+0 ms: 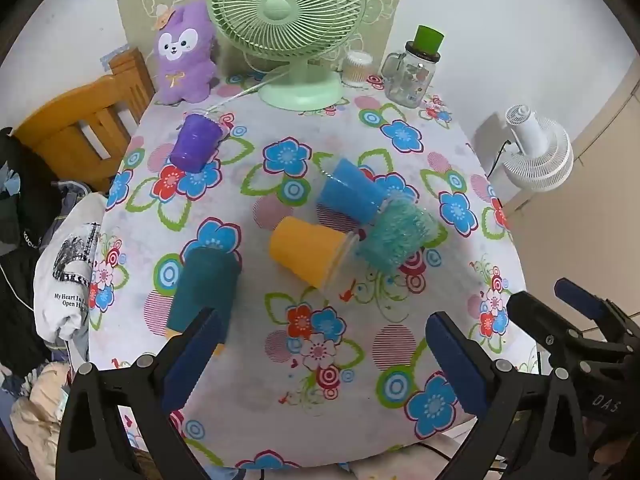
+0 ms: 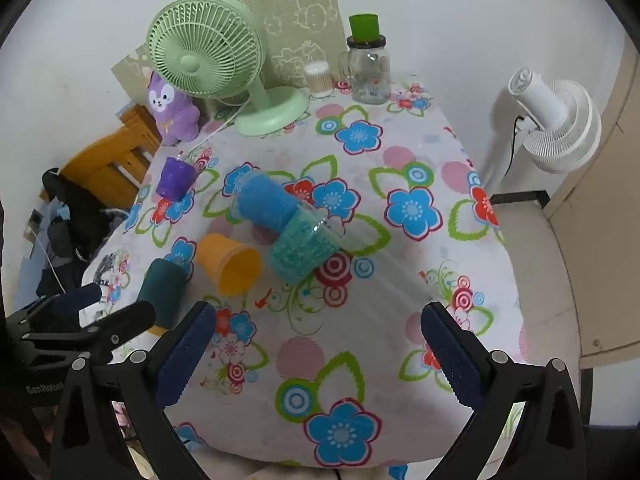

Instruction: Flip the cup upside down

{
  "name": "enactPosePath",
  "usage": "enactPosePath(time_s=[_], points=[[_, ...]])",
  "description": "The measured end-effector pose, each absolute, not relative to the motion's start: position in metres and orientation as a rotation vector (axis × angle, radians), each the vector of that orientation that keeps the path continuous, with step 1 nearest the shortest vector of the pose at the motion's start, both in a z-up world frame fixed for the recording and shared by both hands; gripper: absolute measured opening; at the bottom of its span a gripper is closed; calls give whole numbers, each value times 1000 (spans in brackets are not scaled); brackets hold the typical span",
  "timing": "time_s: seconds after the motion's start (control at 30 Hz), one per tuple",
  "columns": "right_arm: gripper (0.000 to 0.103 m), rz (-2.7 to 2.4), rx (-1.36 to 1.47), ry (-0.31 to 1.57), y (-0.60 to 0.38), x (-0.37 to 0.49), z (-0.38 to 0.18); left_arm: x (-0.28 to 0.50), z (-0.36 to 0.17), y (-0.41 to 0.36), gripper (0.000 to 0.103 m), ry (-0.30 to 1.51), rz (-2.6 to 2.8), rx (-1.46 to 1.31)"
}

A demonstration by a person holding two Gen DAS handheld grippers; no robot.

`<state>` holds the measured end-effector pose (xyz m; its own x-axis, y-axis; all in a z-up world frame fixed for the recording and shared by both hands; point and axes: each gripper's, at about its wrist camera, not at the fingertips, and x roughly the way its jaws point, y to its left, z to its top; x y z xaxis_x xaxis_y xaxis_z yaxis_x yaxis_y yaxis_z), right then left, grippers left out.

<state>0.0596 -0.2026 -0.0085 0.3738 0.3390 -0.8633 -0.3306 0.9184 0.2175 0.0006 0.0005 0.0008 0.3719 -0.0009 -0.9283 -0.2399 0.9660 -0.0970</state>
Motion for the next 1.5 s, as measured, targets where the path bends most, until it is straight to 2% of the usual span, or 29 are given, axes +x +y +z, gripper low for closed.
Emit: enactPosePath(time_s=[0.27,0.37,1.5], points=[[103,426,13,1064,-207,62,3,-4,6,-8,102,1138,183,-244],[103,410,-67,1042,-201,60,5,-4,9,-7,102,1128,190,-245],[103,417,-85,1021,-198,51,12,-18,20,-1,102,1093,220,-240]])
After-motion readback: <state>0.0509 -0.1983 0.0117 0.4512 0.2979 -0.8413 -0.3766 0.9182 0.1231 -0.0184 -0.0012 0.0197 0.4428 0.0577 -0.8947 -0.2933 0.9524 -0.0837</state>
